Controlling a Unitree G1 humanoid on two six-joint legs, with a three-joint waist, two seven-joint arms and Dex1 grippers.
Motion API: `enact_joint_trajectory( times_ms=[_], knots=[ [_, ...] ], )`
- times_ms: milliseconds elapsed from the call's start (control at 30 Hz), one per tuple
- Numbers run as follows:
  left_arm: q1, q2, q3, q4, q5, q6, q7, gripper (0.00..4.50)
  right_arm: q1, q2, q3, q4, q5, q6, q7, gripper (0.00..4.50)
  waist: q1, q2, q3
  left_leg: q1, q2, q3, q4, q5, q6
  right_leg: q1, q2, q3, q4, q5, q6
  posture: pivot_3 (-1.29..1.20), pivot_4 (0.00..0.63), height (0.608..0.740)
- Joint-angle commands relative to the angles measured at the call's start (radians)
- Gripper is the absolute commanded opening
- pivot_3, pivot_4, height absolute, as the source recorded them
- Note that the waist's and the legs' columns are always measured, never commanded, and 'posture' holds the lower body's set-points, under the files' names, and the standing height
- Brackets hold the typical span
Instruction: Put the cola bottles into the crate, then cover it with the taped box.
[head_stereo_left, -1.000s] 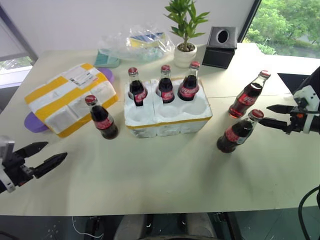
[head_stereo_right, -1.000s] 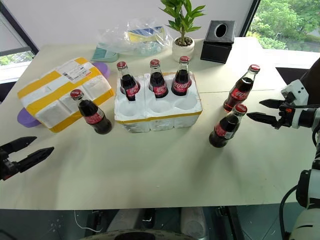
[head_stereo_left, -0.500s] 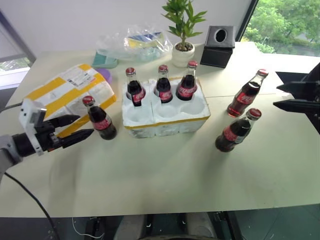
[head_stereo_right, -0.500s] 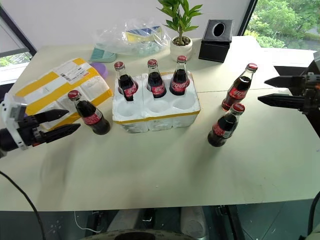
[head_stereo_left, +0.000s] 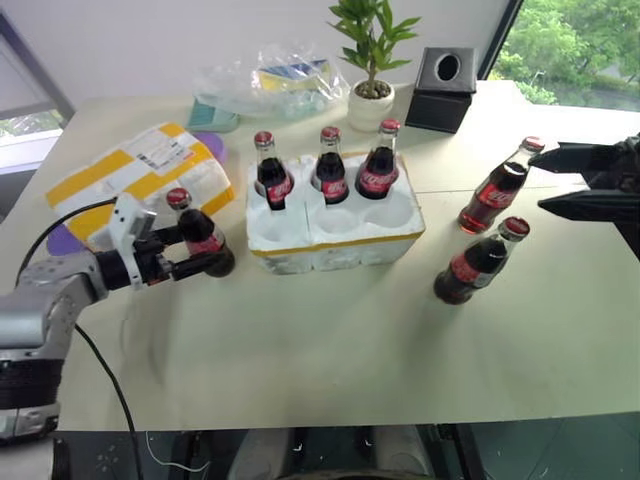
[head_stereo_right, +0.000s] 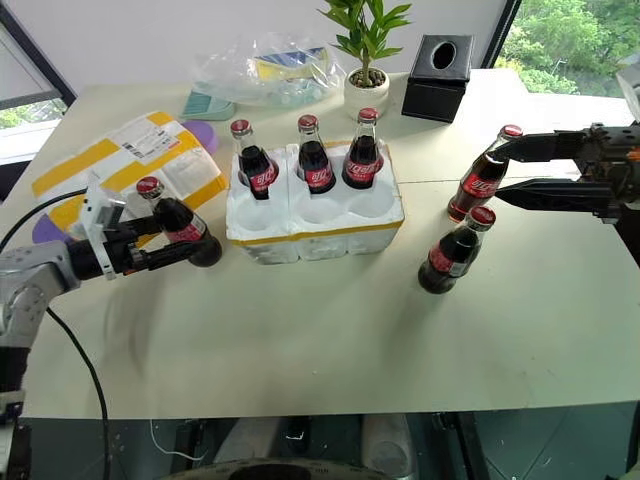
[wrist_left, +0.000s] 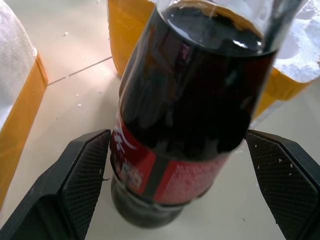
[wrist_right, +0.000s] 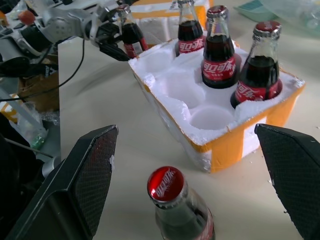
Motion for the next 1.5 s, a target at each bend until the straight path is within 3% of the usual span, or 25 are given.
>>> enact_joint_trajectory(
  times_ms=[33, 100, 233, 367, 500, 667, 833, 933, 1100, 1500],
  knots=[
    [-0.044, -0.023, -0.012, 0.032, 0.03, -0.037, 0.003, 4.46, -0.001, 0.011, -0.044, -0.046, 0.032, -0.005, -0.012, 4.5, 0.0, 0.0, 0.0, 0.0, 0.0, 0.0, 0.0, 0.0, 0.0, 0.0, 0.0, 0.0, 0.0, 0.001, -0.001, 0.0, 0.15, 0.74],
    [-0.05, -0.031, -0.012, 0.039, 0.035, -0.041, -0.004, 4.46, 0.01, 0.016, -0.046, -0.053, 0.031, -0.011, -0.016, 4.5, 0.0, 0.0, 0.0, 0.0, 0.0, 0.0, 0.002, 0.0, 0.0, 0.0, 0.0, 0.0, 0.001, 0.001, -0.001, 0.0, 0.15, 0.74],
    [-0.053, -0.014, 0.002, 0.027, 0.023, -0.021, -0.028, 2.8, 0.017, 0.023, -0.051, -0.074, 0.044, -0.01, -0.026, 4.5, -0.003, 0.0, 0.0, 0.0, 0.0, 0.0, 0.002, 0.0, 0.0, 0.0, 0.0, 0.0, 0.001, 0.001, -0.001, 0.0, 0.15, 0.74],
    [-0.058, 0.019, 0.03, 0.015, 0.001, 0.016, -0.038, 2.8, 0.023, 0.035, -0.053, -0.098, 0.055, -0.004, -0.043, 4.5, -0.003, -0.001, 0.0, 0.0, 0.0, 0.0, 0.002, 0.0, 0.0, 0.0, 0.001, 0.0, 0.001, 0.001, -0.001, 0.0, 0.15, 0.74],
    [-0.112, 0.081, 0.093, -0.045, -0.116, 0.155, -0.076, 2.8, 0.041, 0.047, -0.05, -0.11, 0.053, -0.014, -0.058, 4.5, -0.003, -0.004, 0.002, 0.0, 0.001, 0.0, 0.002, 0.0, 0.0, 0.0, 0.001, 0.0, 0.001, 0.001, -0.001, 0.0, 0.15, 0.74],
    [-0.336, 0.154, 0.081, -0.033, -0.242, 0.33, -0.159, 2.8, 0.057, 0.066, -0.056, -0.117, 0.051, -0.016, -0.081, 4.5, 0.009, -0.01, 0.006, -0.004, 0.001, -0.003, 0.009, 0.0, 0.0, 0.0, 0.002, -0.002, 0.003, 0.001, -0.001, 0.0, 0.15, 0.74],
    [-0.636, 0.074, -0.011, 0.083, -0.246, 0.394, -0.177, 2.8, 0.096, 0.093, -0.075, -0.142, 0.054, -0.023, -0.116, 4.5, 0.023, -0.011, 0.006, -0.003, -0.001, -0.002, 0.011, 0.002, -0.003, 0.002, 0.002, -0.002, 0.003, 0.002, 0.002, 0.0, 0.15, 0.74],
    [-0.706, 0.004, -0.082, 0.14, -0.182, 0.34, -0.2, 2.8, 0.114, 0.107, -0.086, -0.16, 0.059, -0.02, -0.144, 4.5, 0.019, -0.011, 0.006, -0.003, -0.001, -0.002, 0.011, 0.003, -0.004, 0.002, 0.002, -0.002, 0.003, 0.002, 0.002, 0.0, 0.15, 0.74],
    [-0.7, -0.096, -0.229, 0.221, -0.028, 0.159, -0.271, 2.8, 0.144, 0.122, -0.118, -0.19, 0.076, -0.004, -0.193, 4.5, 0.014, -0.012, 0.007, -0.003, 0.0, -0.001, 0.011, 0.004, -0.005, 0.001, 0.002, -0.001, 0.003, 0.003, 0.001, 0.0, 0.15, 0.74],
    [-0.648, -0.139, -0.341, 0.258, 0.155, -0.06, -0.377, 2.8, 0.227, 0.147, -0.164, -0.246, 0.094, 0.003, -0.29, 4.5, 0.02, -0.013, 0.008, -0.002, 0.0, -0.001, 0.012, 0.002, -0.001, 0.003, 0.001, -0.001, 0.003, 0.004, 0.001, 0.0, 0.15, 0.74]
  ],
)
